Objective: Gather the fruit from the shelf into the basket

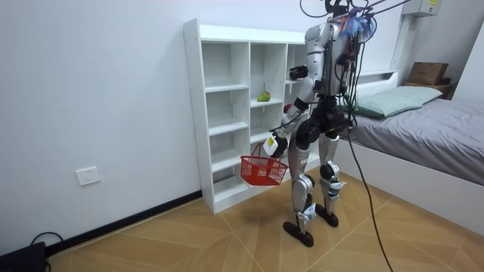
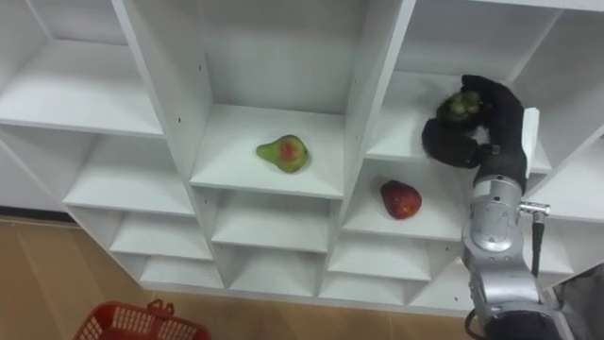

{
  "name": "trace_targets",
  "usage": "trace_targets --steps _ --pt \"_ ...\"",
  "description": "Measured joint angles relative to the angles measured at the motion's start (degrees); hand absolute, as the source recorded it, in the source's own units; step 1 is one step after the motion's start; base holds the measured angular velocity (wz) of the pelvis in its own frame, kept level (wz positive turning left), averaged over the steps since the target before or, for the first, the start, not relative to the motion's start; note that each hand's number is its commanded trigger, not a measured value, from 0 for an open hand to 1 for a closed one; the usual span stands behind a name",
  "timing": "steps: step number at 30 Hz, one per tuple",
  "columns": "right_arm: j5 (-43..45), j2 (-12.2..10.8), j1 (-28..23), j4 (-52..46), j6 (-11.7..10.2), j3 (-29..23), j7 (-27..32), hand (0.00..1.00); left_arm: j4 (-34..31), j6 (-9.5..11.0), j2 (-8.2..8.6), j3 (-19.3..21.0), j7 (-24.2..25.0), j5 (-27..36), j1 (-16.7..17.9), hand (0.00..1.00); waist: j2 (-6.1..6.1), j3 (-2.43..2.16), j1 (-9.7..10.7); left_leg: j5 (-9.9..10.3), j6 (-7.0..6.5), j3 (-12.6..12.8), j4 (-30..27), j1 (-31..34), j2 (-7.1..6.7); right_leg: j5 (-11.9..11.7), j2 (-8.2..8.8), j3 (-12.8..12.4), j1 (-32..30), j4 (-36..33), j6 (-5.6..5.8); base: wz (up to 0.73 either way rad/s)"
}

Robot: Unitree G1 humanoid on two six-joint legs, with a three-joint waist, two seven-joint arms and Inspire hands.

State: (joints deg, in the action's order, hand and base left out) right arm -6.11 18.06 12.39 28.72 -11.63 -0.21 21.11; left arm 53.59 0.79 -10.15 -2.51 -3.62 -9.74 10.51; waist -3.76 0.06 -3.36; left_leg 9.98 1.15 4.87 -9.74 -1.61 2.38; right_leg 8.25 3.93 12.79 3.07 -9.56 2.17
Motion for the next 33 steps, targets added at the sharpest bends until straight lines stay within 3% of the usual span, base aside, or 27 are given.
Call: trace_targets --steps 5,19,31,33 --pt "0.0 0.1 0.1 1.4 -1.4 -0.6 0.0 1.0 -0.5 0.0 0.01 0.0 -0.3 0.0 0.0 1.0 0.07 0.03 0.0 0.0 0.0 -0.1 0.0 0.0 0.0 0.0 0.0 0.0 0.0 0.0 0.0 0.0" --pt "0.2 -0.7 -0.1 1.8 -2.6 -1.0 0.0 1.0 -0.7 0.0 0.04 -0.5 -0.2 0.1 -0.7 1.0 0.45 0.05 0.1 0.0 0.0 -0.1 0.0 -0.1 0.0 0.0 0.0 0.1 0.1 0.0 0.0 0.0" --pt "2.3 -2.3 -2.7 -5.3 -2.1 -0.7 -0.7 1.0 -0.7 0.5 0.53 -0.5 0.1 0.1 -1.0 1.0 1.42 0.06 0.0 0.0 0.0 0.1 0.0 0.2 0.02 0.0 0.0 -0.1 -0.3 0.0 0.0 0.0" --pt "2.7 -2.4 -4.8 -9.1 -2.1 0.7 -0.7 1.0 -0.7 1.1 0.53 -0.4 0.3 0.2 -1.0 1.0 1.78 -0.43 0.0 0.0 0.03 0.2 0.0 0.6 0.02 0.0 0.0 -0.2 -1.1 -0.1 -0.01 -0.02"
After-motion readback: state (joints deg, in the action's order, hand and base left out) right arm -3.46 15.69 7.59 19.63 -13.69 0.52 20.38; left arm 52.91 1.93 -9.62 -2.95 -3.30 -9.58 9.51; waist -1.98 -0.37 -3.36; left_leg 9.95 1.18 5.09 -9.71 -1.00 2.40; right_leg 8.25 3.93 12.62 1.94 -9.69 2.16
